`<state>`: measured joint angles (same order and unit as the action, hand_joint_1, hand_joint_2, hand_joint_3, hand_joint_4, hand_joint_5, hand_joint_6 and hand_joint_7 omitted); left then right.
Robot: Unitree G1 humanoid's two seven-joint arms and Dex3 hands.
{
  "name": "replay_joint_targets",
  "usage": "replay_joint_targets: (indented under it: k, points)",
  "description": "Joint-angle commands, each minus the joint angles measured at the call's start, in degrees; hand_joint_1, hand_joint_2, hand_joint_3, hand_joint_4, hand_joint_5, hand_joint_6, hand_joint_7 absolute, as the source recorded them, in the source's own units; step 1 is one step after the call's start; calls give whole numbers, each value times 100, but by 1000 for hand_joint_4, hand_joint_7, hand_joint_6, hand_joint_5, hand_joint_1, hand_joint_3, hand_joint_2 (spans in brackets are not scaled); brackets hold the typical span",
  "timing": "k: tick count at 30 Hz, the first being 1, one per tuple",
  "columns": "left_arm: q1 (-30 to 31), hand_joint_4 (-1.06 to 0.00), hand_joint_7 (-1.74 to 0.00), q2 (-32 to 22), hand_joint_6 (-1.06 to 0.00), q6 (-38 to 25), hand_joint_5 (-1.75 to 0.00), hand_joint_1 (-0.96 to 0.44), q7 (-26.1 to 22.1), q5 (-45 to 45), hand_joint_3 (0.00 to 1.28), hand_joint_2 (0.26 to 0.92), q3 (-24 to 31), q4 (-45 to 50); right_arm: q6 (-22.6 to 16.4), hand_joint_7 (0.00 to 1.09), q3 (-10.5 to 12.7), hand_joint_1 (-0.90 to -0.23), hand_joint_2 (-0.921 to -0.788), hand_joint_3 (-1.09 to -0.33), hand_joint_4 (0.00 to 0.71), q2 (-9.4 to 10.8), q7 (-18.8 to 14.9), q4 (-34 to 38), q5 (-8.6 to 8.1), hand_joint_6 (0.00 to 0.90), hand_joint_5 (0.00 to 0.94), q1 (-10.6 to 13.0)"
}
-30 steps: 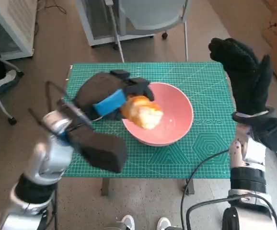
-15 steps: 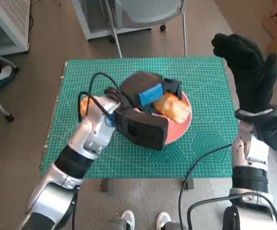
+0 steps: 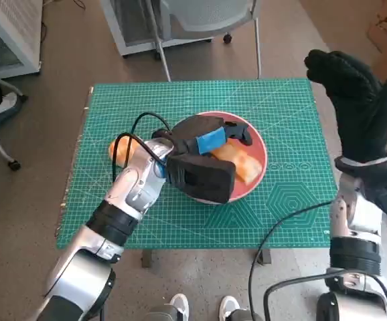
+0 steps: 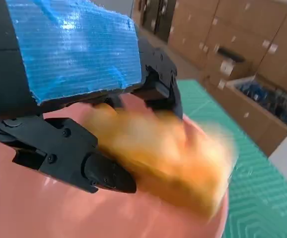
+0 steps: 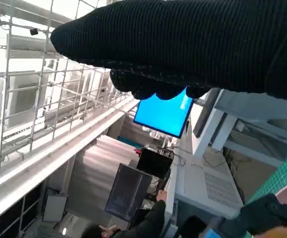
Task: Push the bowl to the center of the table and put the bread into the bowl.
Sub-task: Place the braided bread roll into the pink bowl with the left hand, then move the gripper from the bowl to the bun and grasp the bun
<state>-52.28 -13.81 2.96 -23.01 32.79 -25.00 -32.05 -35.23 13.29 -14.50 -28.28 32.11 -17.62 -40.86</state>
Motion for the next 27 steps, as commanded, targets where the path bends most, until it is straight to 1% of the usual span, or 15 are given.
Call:
replay_joint_targets:
  k: [1,3,8,17,23,27]
  points:
    - [49,-6,-57,-177,-173,-69,-8,-349,-148,-43,6,794,70,356,62,7,-35,-615,-921,-746,285,-12,65,27,95,404,0,169]
    - [86,-2,-44,-239,-164,-74,-3,-410,-137,-9,3,789,79,460,67,7,-37,-614,-921,-747,285,-10,74,41,96,404,1,163]
    - [188,0,-31,-392,-151,-146,0,-483,-147,3,0,785,142,781,79,7,-57,-616,-921,-748,287,17,87,56,94,403,1,158]
    - [364,1,-22,-739,-141,-384,1,-567,-325,-86,3,792,401,1468,96,7,-114,-625,-921,-747,287,43,69,54,77,404,1,138]
    - [500,1,-23,-1196,-145,-358,1,-572,-428,-237,4,795,816,1927,113,13,-135,-628,-921,-747,288,36,33,51,35,415,1,128]
    - [586,1,-32,-1543,-169,-419,1,-521,-484,-353,1,786,1153,2191,123,14,-136,-629,-921,-746,288,25,-12,49,-2,417,1,131]
